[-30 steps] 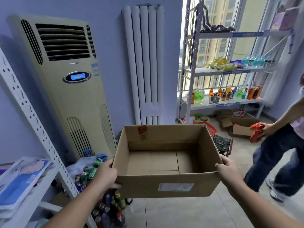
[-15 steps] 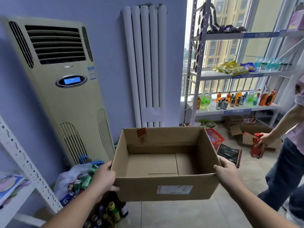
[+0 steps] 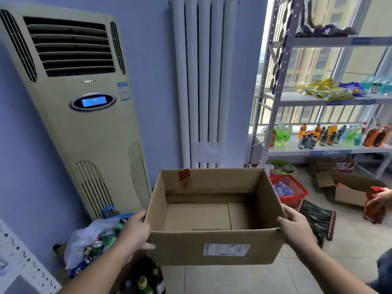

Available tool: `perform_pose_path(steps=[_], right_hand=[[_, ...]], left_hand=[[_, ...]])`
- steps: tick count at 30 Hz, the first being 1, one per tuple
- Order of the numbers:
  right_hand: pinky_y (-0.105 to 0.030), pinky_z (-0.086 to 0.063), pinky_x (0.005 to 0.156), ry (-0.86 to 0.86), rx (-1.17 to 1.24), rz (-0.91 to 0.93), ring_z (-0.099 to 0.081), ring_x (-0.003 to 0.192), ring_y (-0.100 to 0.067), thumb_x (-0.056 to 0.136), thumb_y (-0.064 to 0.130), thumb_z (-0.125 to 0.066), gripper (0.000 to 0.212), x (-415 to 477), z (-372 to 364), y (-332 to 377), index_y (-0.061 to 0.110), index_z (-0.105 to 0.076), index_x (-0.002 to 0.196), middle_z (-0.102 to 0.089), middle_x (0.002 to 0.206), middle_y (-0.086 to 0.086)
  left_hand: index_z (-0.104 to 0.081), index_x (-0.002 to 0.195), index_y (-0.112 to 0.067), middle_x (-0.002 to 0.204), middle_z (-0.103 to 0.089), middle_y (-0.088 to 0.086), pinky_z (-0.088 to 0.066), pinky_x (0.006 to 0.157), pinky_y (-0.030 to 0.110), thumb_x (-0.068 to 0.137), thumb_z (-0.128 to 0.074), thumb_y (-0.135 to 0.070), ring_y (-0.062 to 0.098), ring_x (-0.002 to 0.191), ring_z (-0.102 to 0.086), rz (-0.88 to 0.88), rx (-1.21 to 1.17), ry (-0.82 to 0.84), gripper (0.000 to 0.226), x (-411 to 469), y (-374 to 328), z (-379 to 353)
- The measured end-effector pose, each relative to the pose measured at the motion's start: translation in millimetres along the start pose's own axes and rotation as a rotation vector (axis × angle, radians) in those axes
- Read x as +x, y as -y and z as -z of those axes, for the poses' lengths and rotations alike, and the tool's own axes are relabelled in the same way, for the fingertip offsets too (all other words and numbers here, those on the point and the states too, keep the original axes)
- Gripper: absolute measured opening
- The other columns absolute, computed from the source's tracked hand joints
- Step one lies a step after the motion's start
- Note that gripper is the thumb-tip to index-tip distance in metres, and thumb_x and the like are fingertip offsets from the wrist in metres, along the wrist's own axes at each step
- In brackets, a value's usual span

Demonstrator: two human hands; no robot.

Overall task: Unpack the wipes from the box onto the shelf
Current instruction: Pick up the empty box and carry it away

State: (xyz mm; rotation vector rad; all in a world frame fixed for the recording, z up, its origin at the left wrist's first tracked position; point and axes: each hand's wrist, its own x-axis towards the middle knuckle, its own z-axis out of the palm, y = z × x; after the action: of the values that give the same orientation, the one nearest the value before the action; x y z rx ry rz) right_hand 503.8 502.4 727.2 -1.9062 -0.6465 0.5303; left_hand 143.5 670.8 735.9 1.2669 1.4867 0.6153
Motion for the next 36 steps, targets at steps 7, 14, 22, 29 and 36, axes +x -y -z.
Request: perform_pose_path(steps=[7, 14, 22, 29, 36], right_hand=[[-0.025, -0.040, 0.057, -0.008, 0.009, -0.012, -0.053, 0.071, -0.011, 0.093, 0.000, -0.053, 0.055, 59.7, -46.9, 13.8, 0.029, -0.059, 0.139, -0.061, 0.097, 0.020], [-0.044, -0.051, 0.095, -0.032, 0.020, -0.066, -0.060, 0.106, -0.022, 0.092, -0.003, -0.054, 0.053, 120.8, -71.9, 13.0, 0.026, -0.062, 0.136, -0.067, 0.109, 0.003], [-0.048, -0.050, 0.099, 0.002, 0.012, -0.105, -0.059, 0.111, -0.022, 0.092, 0.000, -0.055, 0.054, 225.8, -94.8, 1.2, 0.028, -0.061, 0.138, -0.066, 0.113, 0.003], [-0.032, -0.043, 0.089, 0.120, 0.017, -0.120, -0.060, 0.110, -0.018, 0.091, -0.007, -0.052, 0.053, 319.4, -116.0, 0.3, 0.025, -0.065, 0.132, -0.070, 0.120, 0.002], [-0.030, -0.043, 0.071, 0.160, -0.069, -0.199, -0.059, 0.090, -0.013, 0.091, -0.012, -0.049, 0.051, 393.6, -157.3, 7.3, 0.016, -0.064, 0.132, -0.065, 0.106, -0.003]], left_hand=[[-0.041, 0.152, -0.022, 0.142, -0.053, 0.009, -0.065, 0.065, 0.042, 0.103, -0.042, -0.004, 0.041, 0.117, -0.061, 0.014, 0.040, 0.030, 0.052, 82.0, -36.0, -0.3], [-0.041, 0.152, -0.023, 0.147, -0.049, 0.006, -0.065, 0.065, 0.042, 0.103, -0.045, -0.003, 0.041, 0.120, -0.060, 0.037, 0.085, 0.054, 0.053, 146.7, -65.6, -21.2], [-0.039, 0.154, -0.022, 0.140, -0.052, 0.010, -0.063, 0.074, 0.053, 0.102, -0.049, 0.000, 0.031, 0.099, -0.057, 0.105, 0.048, 0.025, 0.058, 232.9, -97.5, -74.4], [-0.033, 0.157, -0.026, 0.152, -0.044, 0.011, -0.063, 0.074, 0.055, 0.097, -0.050, 0.009, 0.043, 0.115, -0.060, 0.216, 0.063, -0.016, 0.072, 303.7, -109.4, -112.9], [-0.035, 0.156, -0.027, 0.150, -0.046, 0.011, -0.062, 0.074, 0.056, 0.091, -0.057, 0.014, 0.044, 0.117, -0.057, 0.334, 0.049, -0.050, 0.080, 383.8, -96.5, -134.9]])
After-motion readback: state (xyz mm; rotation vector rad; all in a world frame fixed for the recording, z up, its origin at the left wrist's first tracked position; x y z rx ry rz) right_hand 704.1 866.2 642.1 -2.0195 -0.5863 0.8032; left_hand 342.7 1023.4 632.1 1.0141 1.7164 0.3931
